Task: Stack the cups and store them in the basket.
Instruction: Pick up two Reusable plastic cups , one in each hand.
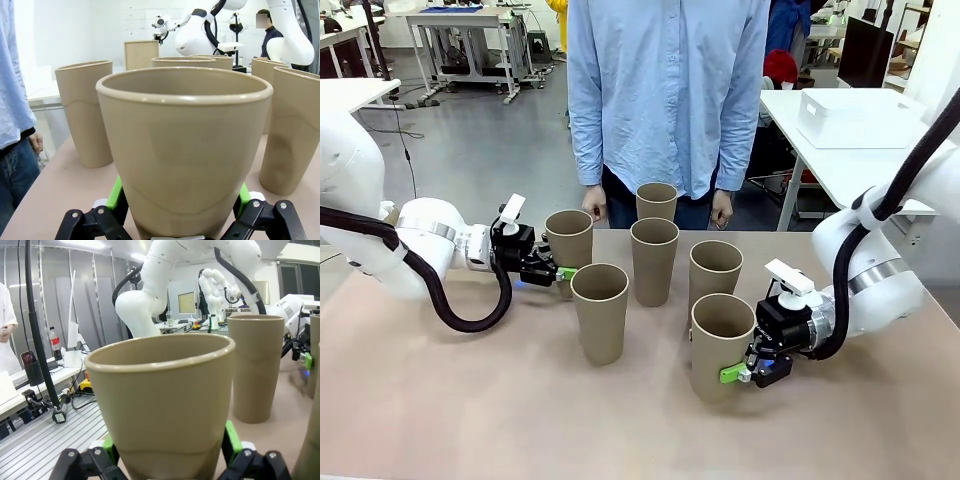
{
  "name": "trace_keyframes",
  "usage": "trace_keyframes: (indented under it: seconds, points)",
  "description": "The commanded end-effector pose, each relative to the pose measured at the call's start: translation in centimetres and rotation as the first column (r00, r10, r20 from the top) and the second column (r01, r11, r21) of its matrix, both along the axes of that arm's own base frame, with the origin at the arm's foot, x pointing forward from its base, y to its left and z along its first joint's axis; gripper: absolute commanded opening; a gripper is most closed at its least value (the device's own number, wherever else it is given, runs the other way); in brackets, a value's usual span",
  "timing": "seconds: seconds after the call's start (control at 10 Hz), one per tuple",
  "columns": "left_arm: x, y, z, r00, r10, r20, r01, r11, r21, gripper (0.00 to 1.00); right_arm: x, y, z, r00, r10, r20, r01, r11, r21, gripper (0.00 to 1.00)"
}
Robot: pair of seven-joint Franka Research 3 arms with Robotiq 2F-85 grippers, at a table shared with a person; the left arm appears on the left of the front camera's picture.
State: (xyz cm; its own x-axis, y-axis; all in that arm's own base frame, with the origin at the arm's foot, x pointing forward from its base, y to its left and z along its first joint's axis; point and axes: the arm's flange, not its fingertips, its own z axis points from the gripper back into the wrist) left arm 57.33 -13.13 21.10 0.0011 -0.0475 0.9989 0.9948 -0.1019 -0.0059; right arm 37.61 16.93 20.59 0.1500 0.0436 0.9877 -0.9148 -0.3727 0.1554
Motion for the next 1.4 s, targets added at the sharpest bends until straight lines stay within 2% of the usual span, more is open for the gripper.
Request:
trace_keyframes:
  seconds: [0.0, 0.7, 0.8, 0.9, 1.0, 1.1, 1.2, 1.3]
  points:
    - [0.0, -0.6, 0.2, 1.000, 0.019, 0.022, -0.019, 0.999, -0.028, 1.00, 0.6, 1.0, 0.0, 1.000, -0.024, 0.010, 0.024, 1.000, -0.004, 1.00]
    - [-0.3, -0.6, 0.5, 1.000, 0.010, 0.026, -0.008, 0.997, -0.071, 1.00, 0.6, 1.0, 0.1, 1.000, -0.006, -0.002, 0.006, 1.000, 0.005, 1.00]
    - [-0.3, -0.6, 0.4, 1.000, 0.009, 0.024, -0.008, 0.998, -0.058, 0.82, 0.6, 1.0, 0.2, 1.000, -0.001, -0.004, 0.001, 1.000, 0.011, 0.80]
    - [-0.3, -0.5, 0.5, 1.000, 0.004, 0.023, -0.003, 0.999, -0.048, 0.81, 0.7, 0.8, 0.2, 1.000, 0.001, -0.007, -0.001, 1.000, 0.014, 0.80]
    - [-0.4, -0.3, 0.6, 1.000, 0.004, 0.026, -0.003, 0.999, -0.041, 0.63, 0.7, 0.8, 0.2, 1.000, 0.002, -0.005, -0.002, 1.000, 0.020, 0.61]
    - [-0.5, -0.1, 0.7, 0.999, 0.010, 0.032, -0.008, 0.999, -0.047, 0.62, 0.7, 0.7, 0.3, 1.000, 0.004, 0.002, -0.004, 1.000, 0.024, 0.75]
    - [-0.5, 0.1, 0.9, 0.999, 0.010, 0.036, -0.008, 0.999, -0.050, 0.44, 0.5, 0.5, 0.6, 1.000, 0.010, 0.007, -0.011, 0.999, 0.035, 0.41]
    - [-0.5, 0.2, 1.2, 0.999, -0.006, 0.038, 0.008, 0.999, -0.054, 0.43, 0.1, 0.2, 1.1, 1.000, 0.000, 0.025, 0.000, 1.000, 0.002, 0.58]
